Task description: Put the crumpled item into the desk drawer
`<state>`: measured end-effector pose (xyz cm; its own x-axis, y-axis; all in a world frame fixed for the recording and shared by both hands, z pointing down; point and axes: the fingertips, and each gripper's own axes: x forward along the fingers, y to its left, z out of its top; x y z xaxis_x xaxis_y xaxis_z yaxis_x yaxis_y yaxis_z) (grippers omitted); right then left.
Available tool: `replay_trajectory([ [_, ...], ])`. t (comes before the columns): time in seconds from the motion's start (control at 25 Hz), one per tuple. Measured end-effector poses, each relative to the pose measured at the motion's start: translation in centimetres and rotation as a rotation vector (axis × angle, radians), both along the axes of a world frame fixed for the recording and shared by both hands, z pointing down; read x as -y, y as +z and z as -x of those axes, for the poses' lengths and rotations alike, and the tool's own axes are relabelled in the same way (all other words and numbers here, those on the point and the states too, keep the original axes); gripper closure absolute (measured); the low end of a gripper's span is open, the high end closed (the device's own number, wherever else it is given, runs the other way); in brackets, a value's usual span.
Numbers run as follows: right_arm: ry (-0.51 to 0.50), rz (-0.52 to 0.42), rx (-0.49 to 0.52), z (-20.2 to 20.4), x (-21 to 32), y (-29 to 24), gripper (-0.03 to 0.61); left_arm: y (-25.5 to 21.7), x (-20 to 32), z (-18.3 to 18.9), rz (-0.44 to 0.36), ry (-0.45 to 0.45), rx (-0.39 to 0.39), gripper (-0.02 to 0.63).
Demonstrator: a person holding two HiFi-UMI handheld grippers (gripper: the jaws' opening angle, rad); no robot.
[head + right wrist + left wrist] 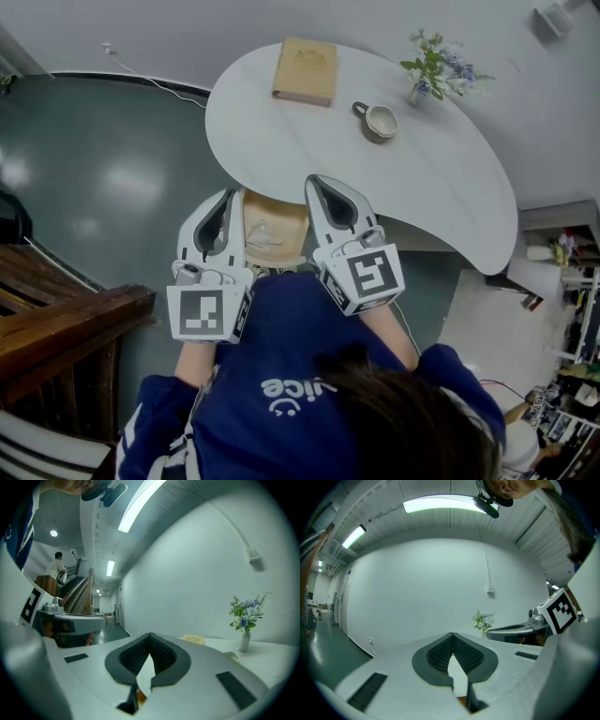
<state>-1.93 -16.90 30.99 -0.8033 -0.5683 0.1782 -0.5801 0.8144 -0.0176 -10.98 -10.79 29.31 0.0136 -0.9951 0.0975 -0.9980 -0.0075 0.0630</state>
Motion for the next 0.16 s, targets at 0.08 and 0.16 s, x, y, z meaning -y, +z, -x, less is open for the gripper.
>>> replay_trajectory([
  [0.08, -0.001, 0.001, -0.003, -0.01, 0.06, 0.12, 0.572, 0.09, 0.07, -0.07, 0.004, 0.001, 0.002, 0.609],
  [0.16, -0.003, 0.0, -0.005, 0.02, 0.12, 0.23, 0.572, 0.19, 0.11, -0.13, 0.008, 0.002, 0.003, 0.609],
])
